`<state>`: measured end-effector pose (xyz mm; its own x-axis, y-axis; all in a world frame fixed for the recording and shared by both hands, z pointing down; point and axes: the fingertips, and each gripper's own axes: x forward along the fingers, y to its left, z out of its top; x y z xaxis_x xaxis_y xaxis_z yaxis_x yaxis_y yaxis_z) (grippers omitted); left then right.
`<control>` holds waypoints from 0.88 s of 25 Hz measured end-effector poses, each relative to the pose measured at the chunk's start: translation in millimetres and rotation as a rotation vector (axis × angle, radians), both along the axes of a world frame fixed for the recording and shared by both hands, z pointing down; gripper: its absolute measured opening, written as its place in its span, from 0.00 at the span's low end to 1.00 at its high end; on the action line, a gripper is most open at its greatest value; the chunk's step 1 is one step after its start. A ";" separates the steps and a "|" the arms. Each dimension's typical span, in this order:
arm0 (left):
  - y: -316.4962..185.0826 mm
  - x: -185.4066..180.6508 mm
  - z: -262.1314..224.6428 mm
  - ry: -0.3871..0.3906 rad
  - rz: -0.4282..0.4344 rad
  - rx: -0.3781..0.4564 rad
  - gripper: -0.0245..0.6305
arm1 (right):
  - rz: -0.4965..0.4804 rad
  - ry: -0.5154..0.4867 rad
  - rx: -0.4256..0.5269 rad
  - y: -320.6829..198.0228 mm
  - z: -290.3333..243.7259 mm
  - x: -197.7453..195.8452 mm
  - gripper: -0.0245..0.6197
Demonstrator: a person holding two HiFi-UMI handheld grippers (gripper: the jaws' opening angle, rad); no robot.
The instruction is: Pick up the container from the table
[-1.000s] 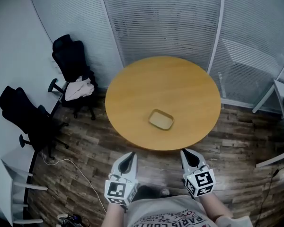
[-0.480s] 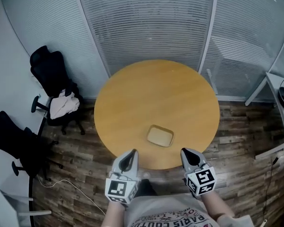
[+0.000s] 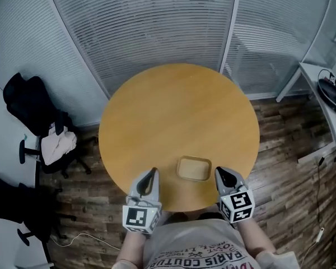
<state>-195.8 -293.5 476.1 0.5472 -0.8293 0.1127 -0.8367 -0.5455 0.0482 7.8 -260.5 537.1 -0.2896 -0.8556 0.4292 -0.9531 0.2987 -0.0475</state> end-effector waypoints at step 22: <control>-40.1 31.1 76.1 -0.021 -0.004 -0.190 0.04 | 0.100 0.004 -0.636 -32.6 198.9 35.4 0.26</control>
